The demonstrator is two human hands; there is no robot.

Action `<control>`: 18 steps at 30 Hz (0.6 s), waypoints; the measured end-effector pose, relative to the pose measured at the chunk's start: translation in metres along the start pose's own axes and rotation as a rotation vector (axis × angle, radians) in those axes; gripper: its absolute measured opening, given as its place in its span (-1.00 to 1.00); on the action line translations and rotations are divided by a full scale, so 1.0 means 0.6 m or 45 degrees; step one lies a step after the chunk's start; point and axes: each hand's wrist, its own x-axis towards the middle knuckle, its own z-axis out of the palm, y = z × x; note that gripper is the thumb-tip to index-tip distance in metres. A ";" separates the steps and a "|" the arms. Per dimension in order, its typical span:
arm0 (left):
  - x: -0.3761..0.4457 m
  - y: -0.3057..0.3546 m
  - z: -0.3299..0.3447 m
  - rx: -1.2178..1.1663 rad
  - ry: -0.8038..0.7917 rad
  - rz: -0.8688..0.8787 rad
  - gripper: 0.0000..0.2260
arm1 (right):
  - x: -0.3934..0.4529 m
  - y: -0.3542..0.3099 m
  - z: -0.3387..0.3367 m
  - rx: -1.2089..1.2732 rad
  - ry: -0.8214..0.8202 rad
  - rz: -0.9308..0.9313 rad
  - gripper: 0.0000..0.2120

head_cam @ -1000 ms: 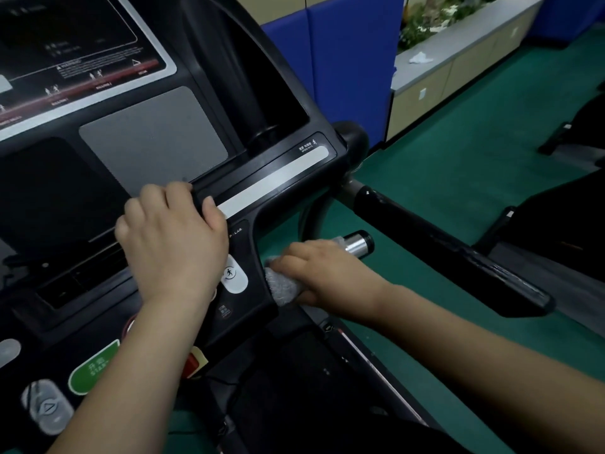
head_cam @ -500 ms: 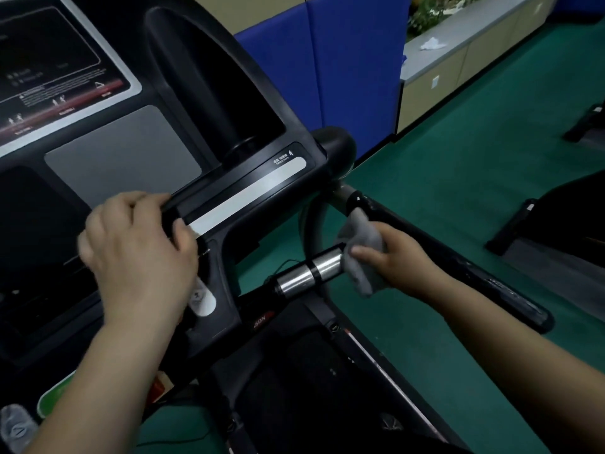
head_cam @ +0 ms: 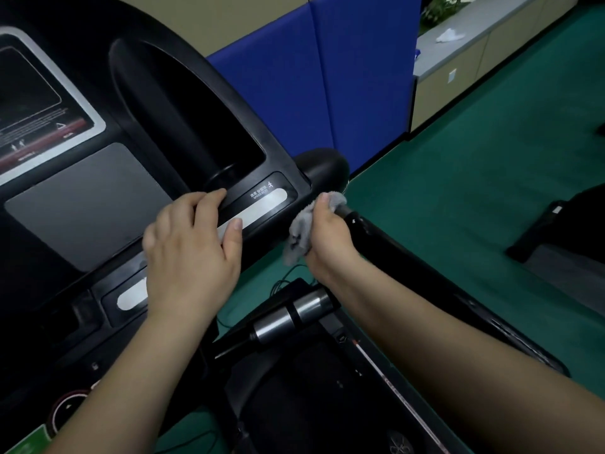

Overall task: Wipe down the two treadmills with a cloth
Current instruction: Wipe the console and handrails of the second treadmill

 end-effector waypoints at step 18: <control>-0.001 0.003 0.005 0.043 0.020 -0.010 -0.57 | 0.001 -0.001 -0.061 -1.600 -0.304 -1.277 -0.32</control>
